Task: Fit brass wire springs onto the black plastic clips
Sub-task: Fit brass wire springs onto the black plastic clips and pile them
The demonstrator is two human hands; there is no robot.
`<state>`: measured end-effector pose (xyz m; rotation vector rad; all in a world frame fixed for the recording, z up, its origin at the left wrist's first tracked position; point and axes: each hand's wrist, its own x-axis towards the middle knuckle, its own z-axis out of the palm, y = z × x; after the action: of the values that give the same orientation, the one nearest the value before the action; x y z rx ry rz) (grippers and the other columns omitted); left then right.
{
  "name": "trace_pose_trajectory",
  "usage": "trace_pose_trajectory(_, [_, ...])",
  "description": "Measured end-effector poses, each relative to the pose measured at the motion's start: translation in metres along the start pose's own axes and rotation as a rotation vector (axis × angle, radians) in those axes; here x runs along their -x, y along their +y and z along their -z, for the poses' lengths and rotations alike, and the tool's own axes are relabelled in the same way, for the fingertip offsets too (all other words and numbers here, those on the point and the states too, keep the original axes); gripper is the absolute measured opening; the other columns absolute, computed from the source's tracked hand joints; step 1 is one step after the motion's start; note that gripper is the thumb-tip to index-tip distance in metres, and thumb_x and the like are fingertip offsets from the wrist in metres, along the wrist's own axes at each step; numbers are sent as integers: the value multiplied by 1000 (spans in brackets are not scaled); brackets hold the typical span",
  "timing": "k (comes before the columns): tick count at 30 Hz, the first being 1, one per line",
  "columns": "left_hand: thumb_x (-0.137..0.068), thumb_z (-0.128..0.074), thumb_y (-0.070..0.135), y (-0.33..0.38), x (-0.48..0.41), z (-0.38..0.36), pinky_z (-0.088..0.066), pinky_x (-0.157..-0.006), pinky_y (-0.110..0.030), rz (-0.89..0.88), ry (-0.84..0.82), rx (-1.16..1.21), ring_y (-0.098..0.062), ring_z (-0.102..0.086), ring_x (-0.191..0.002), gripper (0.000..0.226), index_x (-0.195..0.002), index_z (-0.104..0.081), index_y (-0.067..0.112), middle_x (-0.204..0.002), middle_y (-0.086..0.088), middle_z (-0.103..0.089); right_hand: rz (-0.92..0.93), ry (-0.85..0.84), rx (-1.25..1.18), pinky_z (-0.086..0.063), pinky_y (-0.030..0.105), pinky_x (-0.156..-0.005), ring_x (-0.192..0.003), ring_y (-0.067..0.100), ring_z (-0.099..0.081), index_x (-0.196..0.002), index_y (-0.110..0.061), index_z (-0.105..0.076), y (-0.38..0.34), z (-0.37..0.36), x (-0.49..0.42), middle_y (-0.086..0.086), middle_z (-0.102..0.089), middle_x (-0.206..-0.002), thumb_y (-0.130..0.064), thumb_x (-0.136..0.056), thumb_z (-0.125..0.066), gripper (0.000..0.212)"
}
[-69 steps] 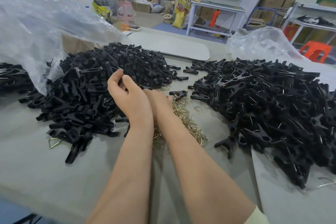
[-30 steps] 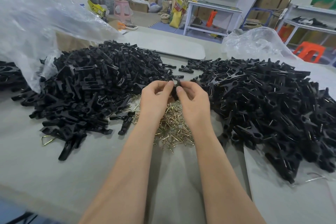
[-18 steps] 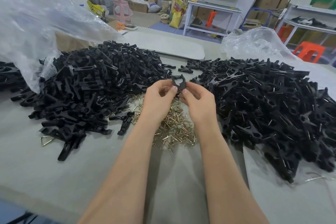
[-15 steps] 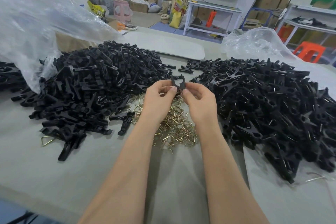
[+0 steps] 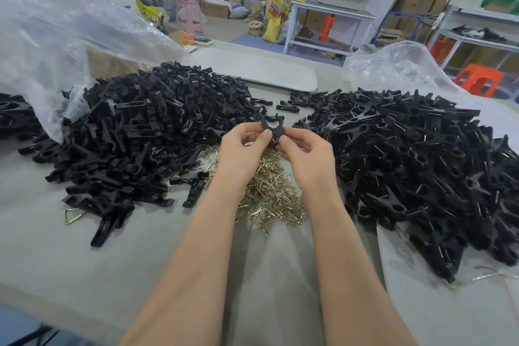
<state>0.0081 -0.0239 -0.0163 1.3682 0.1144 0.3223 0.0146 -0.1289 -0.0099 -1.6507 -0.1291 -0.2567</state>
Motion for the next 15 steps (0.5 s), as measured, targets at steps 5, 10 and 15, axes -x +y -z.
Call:
trace_pose_trajectory(5, [-90,-62,9,0,0,-1,-55,-86,-32,3,-17,2,-16,-65,-85,14,-88,-61,23,-83,0,-63,-16,7,-40,-54,30,-87,-92,18,-67,-84,-29,-64,1,3,-1,-3,-69,-86,-4,-88,-63,25])
trace_pose_trajectory(10, [-89,-64,10,-1,-1,0,-55,-86,-32,1,-19,12,-17,-65,-85,13,-88,-62,22,-82,0,-63,-1,-8,-31,-54,27,-82,-88,15,-67,-82,-31,-63,1,3,-2,-5,-69,-83,-5,-87,-63,27])
trace_pose_trajectory(15, [-90,-63,8,0,-1,0,-55,-75,-20,56,-31,131,-15,-67,-84,7,-91,-62,15,-84,-4,-65,-18,-25,-66,-55,23,-79,-88,10,-67,-87,-28,-64,1,5,0,-3,-70,-89,-8,-87,-66,20])
